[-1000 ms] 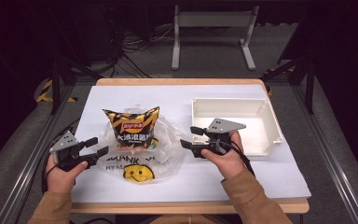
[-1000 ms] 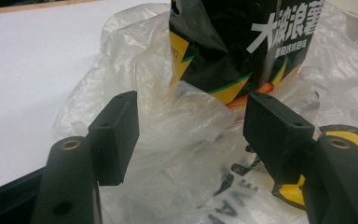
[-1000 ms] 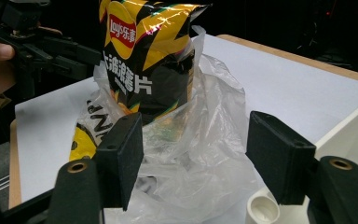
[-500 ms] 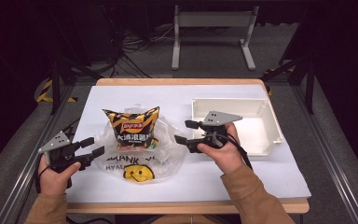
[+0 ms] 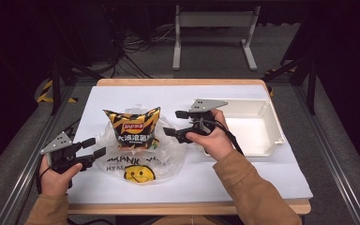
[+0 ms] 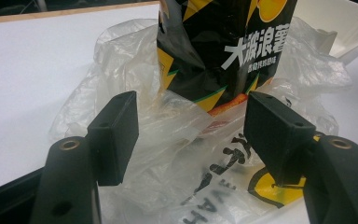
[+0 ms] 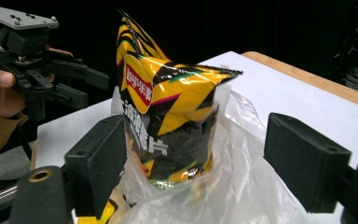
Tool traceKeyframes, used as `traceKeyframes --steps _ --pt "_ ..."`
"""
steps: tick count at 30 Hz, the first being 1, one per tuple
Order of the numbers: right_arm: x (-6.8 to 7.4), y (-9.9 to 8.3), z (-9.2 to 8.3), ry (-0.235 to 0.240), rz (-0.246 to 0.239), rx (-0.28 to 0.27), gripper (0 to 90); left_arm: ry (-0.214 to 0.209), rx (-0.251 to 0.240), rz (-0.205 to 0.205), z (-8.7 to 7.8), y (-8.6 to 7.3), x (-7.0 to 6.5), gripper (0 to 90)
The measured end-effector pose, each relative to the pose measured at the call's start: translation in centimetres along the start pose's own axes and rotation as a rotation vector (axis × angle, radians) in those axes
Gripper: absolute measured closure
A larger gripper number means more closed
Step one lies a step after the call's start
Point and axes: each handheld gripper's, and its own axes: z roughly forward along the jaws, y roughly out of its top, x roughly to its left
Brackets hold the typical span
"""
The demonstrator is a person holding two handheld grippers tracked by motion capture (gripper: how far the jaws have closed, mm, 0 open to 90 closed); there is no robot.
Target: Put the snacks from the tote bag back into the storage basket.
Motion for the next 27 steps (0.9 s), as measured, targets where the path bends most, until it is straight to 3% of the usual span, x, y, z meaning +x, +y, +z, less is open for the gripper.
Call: traceKeyframes --steps 16,27 --pt "-0.6 0.5 3.6 0.041 -0.007 0.037 16.7 -0.007 0.018 0.004 0.3 -0.1 0.0 36.5" --pt "-1.2 0.3 6.5 0.094 0.036 0.059 16.2 -0.009 0.02 0.001 0.5 -0.2 0.1 36.5"
